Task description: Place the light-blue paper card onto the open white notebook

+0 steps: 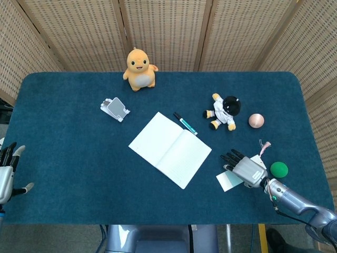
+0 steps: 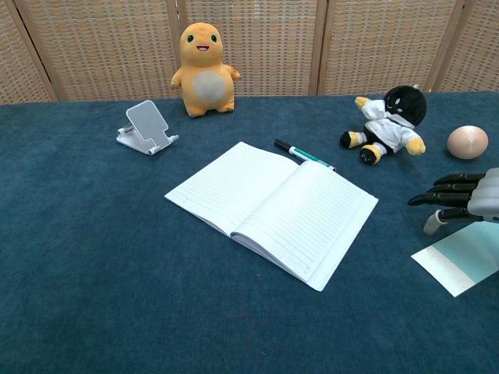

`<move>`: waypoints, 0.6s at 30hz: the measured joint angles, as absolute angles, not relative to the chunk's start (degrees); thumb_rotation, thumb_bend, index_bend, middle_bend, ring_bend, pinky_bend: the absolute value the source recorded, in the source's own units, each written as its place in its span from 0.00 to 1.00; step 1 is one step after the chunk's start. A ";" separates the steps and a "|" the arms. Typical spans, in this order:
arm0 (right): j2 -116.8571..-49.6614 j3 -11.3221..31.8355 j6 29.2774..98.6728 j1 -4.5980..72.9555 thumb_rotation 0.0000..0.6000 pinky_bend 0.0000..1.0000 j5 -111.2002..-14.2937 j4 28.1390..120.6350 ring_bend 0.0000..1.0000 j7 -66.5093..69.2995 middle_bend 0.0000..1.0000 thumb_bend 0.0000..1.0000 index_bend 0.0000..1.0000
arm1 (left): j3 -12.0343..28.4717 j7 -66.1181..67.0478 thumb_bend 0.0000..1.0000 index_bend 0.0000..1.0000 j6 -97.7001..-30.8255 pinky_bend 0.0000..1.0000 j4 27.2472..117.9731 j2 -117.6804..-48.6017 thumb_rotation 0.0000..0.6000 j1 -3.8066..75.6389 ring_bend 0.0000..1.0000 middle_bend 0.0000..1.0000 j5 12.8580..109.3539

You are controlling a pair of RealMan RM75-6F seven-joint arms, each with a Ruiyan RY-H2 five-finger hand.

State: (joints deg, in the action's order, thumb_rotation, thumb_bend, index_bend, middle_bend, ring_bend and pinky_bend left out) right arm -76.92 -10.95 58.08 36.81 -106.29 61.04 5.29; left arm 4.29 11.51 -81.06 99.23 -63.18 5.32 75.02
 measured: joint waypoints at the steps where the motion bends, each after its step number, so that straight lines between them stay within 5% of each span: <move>1: -76.99 -11.01 58.18 36.79 1.00 0.00 -106.27 60.92 0.00 5.42 0.00 0.16 0.21 | 4.28 11.50 0.00 0.00 -81.08 0.00 99.23 -63.19 1.00 5.31 0.00 0.00 75.04; 18: -79.84 -12.05 60.71 36.11 1.00 0.00 -106.64 56.04 0.00 7.57 0.00 0.16 0.21 | 4.12 11.87 0.00 0.00 -81.23 0.00 99.07 -63.55 1.00 5.35 0.00 0.00 74.92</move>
State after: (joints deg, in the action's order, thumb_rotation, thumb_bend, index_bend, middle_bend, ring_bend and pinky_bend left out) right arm -79.84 -12.05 60.71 36.11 -106.64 56.04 7.57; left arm 4.12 11.87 -81.23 99.07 -63.55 5.35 74.92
